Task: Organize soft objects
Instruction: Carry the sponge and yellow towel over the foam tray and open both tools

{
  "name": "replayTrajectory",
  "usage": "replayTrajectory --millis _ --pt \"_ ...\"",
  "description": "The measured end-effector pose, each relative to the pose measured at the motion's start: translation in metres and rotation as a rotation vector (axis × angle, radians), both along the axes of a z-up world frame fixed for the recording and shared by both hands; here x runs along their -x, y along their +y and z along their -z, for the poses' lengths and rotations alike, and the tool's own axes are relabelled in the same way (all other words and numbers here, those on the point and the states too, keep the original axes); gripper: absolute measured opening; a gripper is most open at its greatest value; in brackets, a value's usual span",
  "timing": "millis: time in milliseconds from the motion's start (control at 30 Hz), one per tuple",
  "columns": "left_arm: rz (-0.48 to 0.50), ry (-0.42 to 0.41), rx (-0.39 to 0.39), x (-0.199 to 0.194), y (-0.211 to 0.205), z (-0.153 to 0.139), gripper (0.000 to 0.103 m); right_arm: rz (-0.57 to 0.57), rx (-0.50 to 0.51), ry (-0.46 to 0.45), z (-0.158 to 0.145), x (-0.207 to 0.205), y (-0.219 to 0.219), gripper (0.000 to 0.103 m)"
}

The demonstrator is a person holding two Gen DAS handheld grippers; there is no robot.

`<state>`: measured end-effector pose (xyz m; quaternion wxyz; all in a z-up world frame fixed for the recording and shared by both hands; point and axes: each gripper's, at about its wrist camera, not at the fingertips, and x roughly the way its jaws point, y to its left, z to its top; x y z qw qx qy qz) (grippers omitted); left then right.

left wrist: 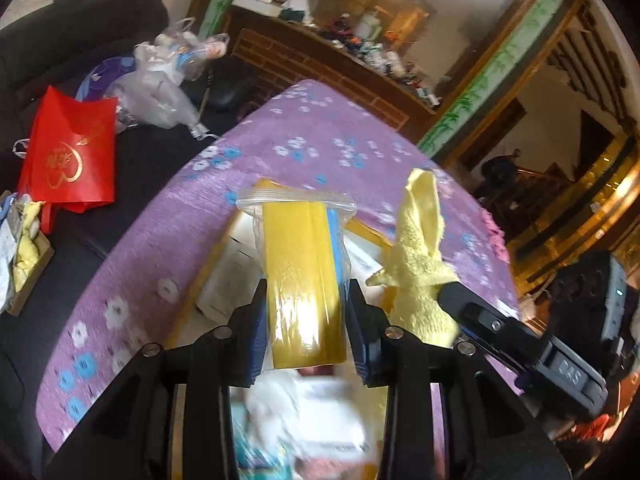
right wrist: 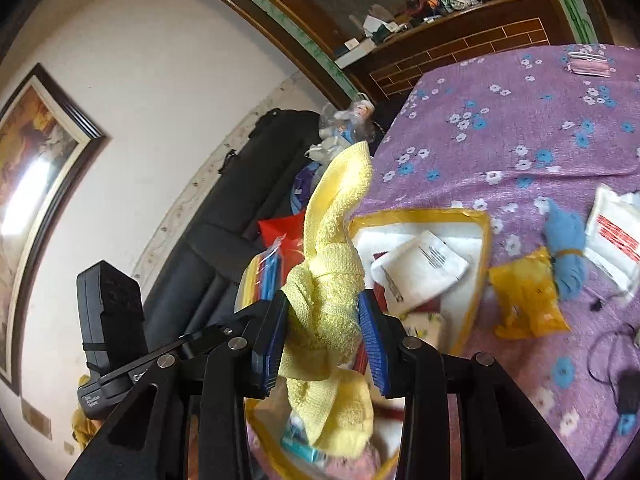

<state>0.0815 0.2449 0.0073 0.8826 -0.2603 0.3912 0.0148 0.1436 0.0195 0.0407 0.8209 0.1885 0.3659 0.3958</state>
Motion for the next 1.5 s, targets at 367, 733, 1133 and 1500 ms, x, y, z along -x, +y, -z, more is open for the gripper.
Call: replayTrajectory --millis 367,733,1133,1500 --pt "0.008 0.127 -0.091 -0.038 0.005 0.049 0.033 0.067 0.133 -0.044 0.030 -0.028 0.045 0.037" --pt "0.010 0.068 -0.067 -0.013 -0.018 0.043 0.056 0.050 0.021 -0.073 0.025 -0.017 0.030 0.074" --pt "-0.049 0.050 -0.115 0.046 -0.055 0.031 0.072 0.050 0.018 -0.186 0.015 0.019 0.006 0.081" --pt "0.174 -0.120 -0.088 0.083 -0.153 -0.021 0.072 0.040 -0.013 -0.184 0.025 0.086 -0.146 0.082"
